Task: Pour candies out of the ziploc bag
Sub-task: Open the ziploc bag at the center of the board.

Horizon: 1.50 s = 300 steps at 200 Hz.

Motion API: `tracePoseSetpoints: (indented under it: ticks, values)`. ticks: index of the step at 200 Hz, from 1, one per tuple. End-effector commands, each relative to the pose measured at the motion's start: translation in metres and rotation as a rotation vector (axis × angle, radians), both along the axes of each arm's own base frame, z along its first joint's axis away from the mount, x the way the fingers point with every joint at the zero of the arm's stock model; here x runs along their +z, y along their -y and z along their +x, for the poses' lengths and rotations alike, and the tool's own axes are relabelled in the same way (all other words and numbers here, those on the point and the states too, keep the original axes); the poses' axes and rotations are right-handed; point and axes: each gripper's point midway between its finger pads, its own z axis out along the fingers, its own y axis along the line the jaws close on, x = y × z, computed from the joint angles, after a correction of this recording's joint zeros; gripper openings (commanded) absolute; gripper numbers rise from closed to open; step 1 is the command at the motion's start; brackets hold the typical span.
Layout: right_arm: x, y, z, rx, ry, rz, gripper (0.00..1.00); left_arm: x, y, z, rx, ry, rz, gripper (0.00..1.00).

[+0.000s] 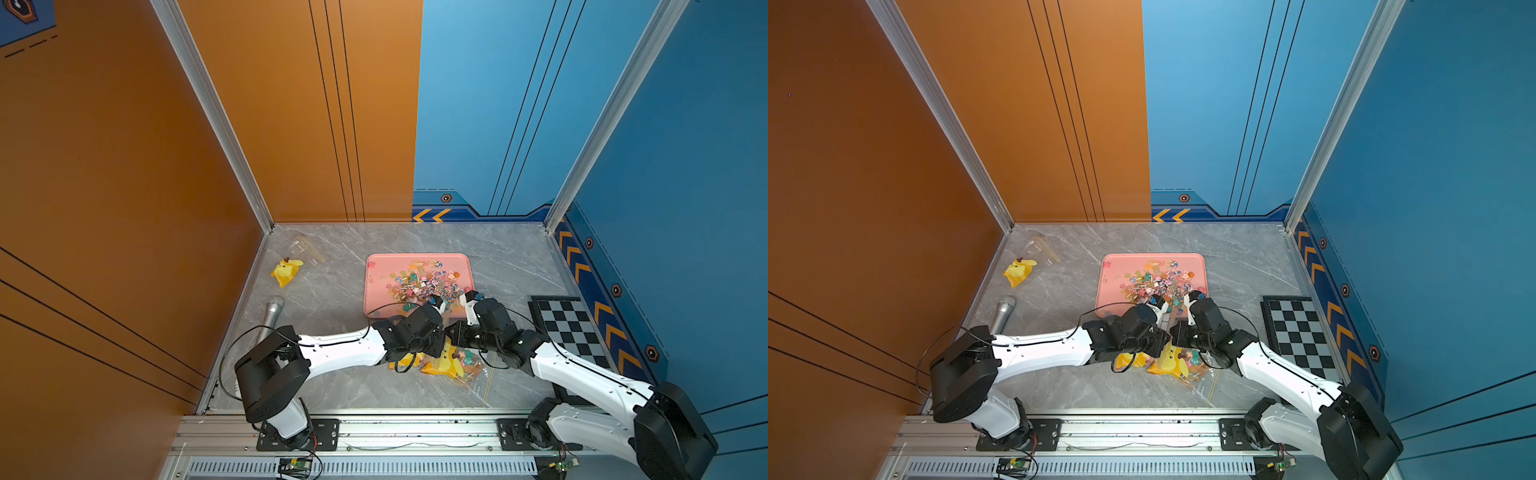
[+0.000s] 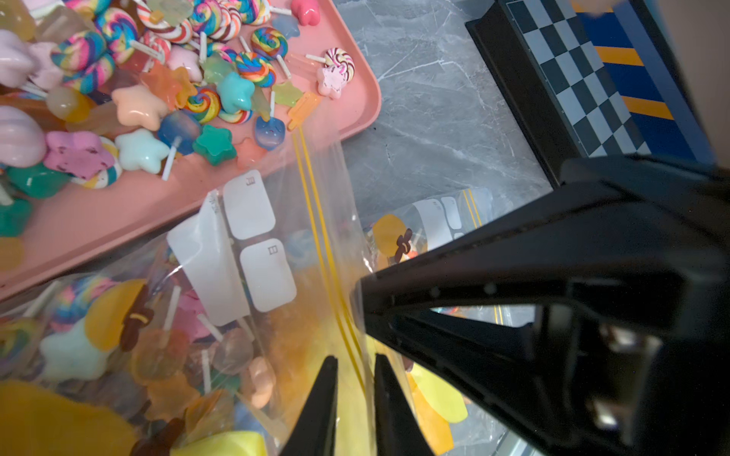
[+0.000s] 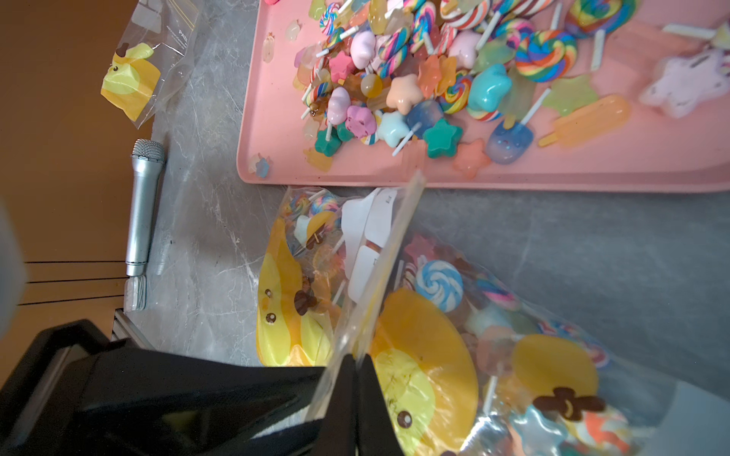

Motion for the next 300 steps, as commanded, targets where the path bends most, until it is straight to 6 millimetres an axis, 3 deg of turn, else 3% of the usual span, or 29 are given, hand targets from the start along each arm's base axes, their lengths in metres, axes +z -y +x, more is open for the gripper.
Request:
tracePoseSetpoints:
  ticks: [1,45,93,148,196,237,263,300]
  values:
    - [0.017,-0.004,0.004,0.018,0.047,0.006,0.00,-0.011,-0.009,0.005,0.032,-0.003,0.049,0.15]
    - [0.017,-0.006,0.004,0.027,0.046,0.001,0.00,-0.012,-0.009,0.006,0.031,-0.012,0.051,0.00]
    - [0.008,-0.004,0.000,0.039,0.031,-0.034,0.00,-0.007,-0.022,0.011,0.079,0.011,0.071,0.00]
    - [-0.001,-0.001,-0.005,0.047,0.024,-0.076,0.00,0.018,-0.057,0.025,0.200,0.111,0.092,0.00]
    - [0.001,-0.002,-0.004,0.047,0.028,-0.077,0.00,0.039,-0.074,0.027,0.246,0.175,0.091,0.00]
    - [0.001,-0.004,-0.004,0.050,0.026,-0.079,0.00,0.057,-0.079,0.028,0.252,0.219,0.077,0.00]
    - [0.002,-0.004,-0.004,0.050,0.030,-0.077,0.00,0.059,-0.084,0.025,0.235,0.227,0.120,0.00]
    - [0.011,-0.004,-0.003,0.050,0.045,-0.076,0.00,0.080,-0.086,0.025,0.214,0.290,0.179,0.00]
